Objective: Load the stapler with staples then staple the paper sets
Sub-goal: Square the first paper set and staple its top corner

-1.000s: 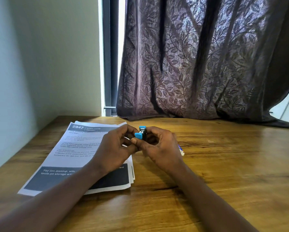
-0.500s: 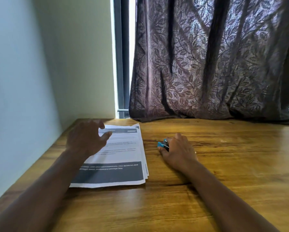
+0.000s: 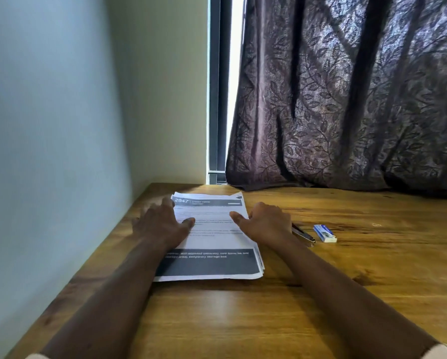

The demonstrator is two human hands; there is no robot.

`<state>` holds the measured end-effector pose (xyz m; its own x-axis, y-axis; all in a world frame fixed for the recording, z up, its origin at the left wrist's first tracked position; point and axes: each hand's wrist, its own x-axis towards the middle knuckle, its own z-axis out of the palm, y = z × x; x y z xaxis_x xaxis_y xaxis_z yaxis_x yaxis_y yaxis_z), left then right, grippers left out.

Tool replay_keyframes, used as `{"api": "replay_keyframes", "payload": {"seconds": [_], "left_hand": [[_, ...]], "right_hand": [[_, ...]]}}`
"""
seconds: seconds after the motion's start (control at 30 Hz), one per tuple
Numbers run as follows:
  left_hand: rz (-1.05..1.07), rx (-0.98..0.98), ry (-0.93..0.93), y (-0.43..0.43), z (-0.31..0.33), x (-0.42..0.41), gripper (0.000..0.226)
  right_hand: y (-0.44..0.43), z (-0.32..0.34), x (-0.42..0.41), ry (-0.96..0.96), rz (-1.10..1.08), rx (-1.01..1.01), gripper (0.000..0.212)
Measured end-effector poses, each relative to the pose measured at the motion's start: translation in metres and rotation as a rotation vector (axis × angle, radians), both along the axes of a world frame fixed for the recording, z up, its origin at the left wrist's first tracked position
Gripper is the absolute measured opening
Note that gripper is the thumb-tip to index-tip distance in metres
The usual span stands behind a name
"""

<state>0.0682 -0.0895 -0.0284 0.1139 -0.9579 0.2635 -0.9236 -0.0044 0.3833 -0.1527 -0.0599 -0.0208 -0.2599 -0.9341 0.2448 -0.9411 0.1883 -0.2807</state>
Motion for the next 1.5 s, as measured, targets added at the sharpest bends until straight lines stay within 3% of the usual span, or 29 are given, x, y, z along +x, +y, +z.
{"api": "replay_keyframes", "payload": {"seconds": [0.17, 0.3, 0.4, 0.57, 0.7, 0.8, 0.9, 1.0, 1.27, 1.4, 1.5], "left_hand": [[-0.01, -0.068, 0.166, -0.014, -0.008, 0.007, 0.059], [0.012, -0.084, 0.228, -0.022, -0.013, 0.009, 0.052], [0.0, -0.12, 0.261, -0.022, -0.013, 0.007, 0.05], [-0.069, -0.269, 0.289, -0.014, -0.002, 0.0, 0.048], [-0.194, -0.28, 0.629, -0.002, 0.011, -0.013, 0.052], [-0.284, -0.153, 0.993, 0.001, 0.018, -0.016, 0.057], [-0.402, -0.091, 1.214, 0.003, 0.021, -0.017, 0.053], [-0.495, -0.178, 1.233, 0.004, 0.021, -0.018, 0.046], [-0.513, -0.206, 1.269, -0.001, 0.019, -0.013, 0.026], [-0.544, -0.17, 1.261, -0.003, 0.02, -0.009, 0.033], [-0.593, -0.148, 1.249, -0.004, 0.022, -0.008, 0.043]], "right_hand": [[-0.017, -0.017, 0.006, -0.066, -0.041, -0.126, 0.054], [-0.019, -0.02, -0.008, -0.4, 0.037, -0.29, 0.03], [-0.016, -0.019, -0.012, -0.569, 0.086, -0.428, 0.027], [-0.01, 0.001, -0.024, -1.087, 0.212, -0.49, 0.01], [-0.002, 0.014, -0.032, -1.38, 0.278, -0.59, 0.027], [0.002, 0.017, -0.042, -1.41, 0.336, -0.673, 0.042], [0.003, 0.017, -0.047, -1.383, 0.364, -0.695, 0.04], [0.005, 0.018, -0.048, -1.366, 0.437, -0.653, 0.026], [0.001, 0.01, -0.057, -1.3, 0.532, -0.367, 0.033], [0.003, 0.01, -0.061, -1.329, 0.568, -0.279, 0.041], [0.004, 0.01, -0.063, -1.364, 0.575, -0.226, 0.059]]}}
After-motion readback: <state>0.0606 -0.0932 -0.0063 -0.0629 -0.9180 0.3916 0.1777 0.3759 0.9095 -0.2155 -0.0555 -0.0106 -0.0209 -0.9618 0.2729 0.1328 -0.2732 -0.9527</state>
